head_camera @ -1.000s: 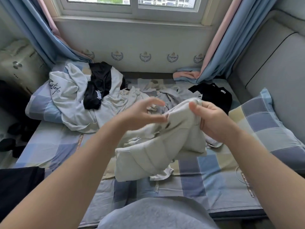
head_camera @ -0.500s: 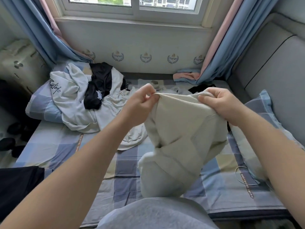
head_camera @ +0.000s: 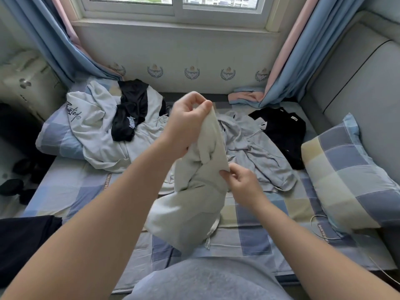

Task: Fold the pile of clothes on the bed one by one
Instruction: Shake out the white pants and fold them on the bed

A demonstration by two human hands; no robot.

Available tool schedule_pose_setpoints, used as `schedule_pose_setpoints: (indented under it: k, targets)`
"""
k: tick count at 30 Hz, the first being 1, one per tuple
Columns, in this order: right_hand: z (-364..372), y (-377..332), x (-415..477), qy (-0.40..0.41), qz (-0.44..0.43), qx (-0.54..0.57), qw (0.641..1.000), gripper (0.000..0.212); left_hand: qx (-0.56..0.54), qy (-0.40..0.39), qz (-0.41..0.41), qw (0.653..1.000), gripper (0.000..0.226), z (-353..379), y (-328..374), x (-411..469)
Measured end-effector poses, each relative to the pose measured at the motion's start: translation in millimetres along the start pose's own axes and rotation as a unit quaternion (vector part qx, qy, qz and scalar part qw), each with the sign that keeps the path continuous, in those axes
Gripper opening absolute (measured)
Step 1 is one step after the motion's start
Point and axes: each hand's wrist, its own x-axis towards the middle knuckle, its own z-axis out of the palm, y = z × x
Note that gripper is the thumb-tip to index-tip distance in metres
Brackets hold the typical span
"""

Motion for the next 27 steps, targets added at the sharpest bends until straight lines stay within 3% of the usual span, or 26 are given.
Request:
schedule_pose_setpoints:
  k: [2, 5, 9, 12, 14, 15, 17, 18, 22, 27]
  targets:
    - [-16.1, -0.5, 2.9, 0.005, -0.027, -0.010, 1.000, 0.035, 0.133, 0.021, 0.055, 0.989, 0.019, -20.4, -2.4, 8.4]
    - [-43.0, -10.9, 5.8, 0.004, -0.073, -0.007, 0.997, 0.041, 0.301, 0.077, 0.096, 0.946, 0.014, -44.9, -13.3, 15.9]
    - [-65.2, -41.6, 10.1, -0.025, -0.098, 0.050, 0.994, 0.043, 0.379, 0.117, 0.090, 0.914, 0.014, -48.9, -33.1, 12.8]
    - [-78.0, -55.8, 13.6, -0.012, -0.070, 0.149, 0.986, 0.043, 0.462, 0.121, 0.131, 0.869, 0.016, -43.7, -41.6, 3.1]
    - [-86.2, -62.4, 17.0, 0.009, -0.039, 0.221, 0.974, 0.032, 0.413, 0.034, 0.129, 0.901, 0.019, -39.6, -39.8, -2.7]
    - [-88.9, -64.1, 18.5, 0.010, -0.026, 0.250, 0.968, 0.029, 0.373, -0.063, 0.081, 0.922, 0.025, -34.4, -37.7, -7.2]
    - [-91.6, -66.1, 19.8, 0.002, -0.010, 0.296, 0.955, 0.029, 0.306, -0.251, -0.042, 0.918, 0.037, -16.0, -39.3, -20.4]
    - [-91.7, -67.0, 20.2, -0.003, -0.007, 0.314, 0.950, 0.030, 0.283, -0.286, -0.070, 0.913, 0.039, -5.4, -44.6, -27.0]
    - [-92.2, -72.0, 20.3, -0.009, -0.023, 0.349, 0.937, 0.030, 0.144, -0.198, -0.049, 0.968, 0.031, 24.1, -65.4, -42.5]
    - [-95.0, -60.5, 27.7, 0.057, -0.032, 0.263, 0.962, 0.031, 0.151, -0.161, -0.005, 0.975, 0.041, 20.1, -66.7, -39.6]
